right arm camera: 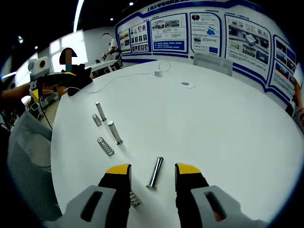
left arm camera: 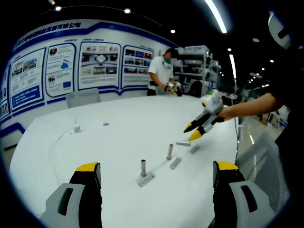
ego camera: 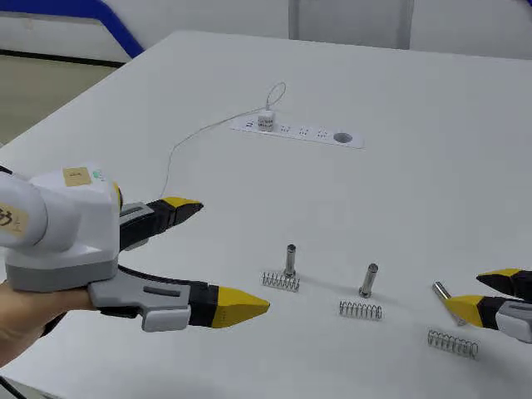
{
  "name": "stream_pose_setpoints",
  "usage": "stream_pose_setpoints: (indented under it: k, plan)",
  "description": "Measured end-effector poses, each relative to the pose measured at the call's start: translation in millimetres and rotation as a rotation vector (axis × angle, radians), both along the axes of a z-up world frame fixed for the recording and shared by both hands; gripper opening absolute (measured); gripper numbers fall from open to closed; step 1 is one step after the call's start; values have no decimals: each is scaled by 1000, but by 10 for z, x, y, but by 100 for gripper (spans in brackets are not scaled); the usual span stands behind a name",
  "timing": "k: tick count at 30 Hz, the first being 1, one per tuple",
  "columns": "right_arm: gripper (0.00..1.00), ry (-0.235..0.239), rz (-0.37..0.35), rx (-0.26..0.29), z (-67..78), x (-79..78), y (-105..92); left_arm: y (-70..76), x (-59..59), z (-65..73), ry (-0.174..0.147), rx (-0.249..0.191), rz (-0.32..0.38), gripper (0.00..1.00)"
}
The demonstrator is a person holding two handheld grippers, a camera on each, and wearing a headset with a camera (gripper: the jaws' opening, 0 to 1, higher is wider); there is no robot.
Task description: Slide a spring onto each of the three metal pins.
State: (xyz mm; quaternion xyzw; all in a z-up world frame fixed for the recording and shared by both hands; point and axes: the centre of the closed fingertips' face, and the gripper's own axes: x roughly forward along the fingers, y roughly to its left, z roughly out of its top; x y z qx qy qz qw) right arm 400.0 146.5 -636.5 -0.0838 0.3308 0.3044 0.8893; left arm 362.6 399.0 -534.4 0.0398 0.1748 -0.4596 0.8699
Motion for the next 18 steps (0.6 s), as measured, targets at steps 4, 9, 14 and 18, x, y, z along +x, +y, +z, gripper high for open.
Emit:
stream_pose_setpoints:
  k: [4,9,14,18]
  plan:
    - [34,21,-17,12,-68,85,64,14,0,-19,4,4,3,100]
    - [32,40,-24,3,-147,153,110,71,5,-24,8,3,16,100]
    - [32,61,-19,-16,-221,143,129,112,4,-28,11,-7,29,99]
    - [30,52,-17,-23,-224,162,136,119,-14,-57,16,-5,30,99]
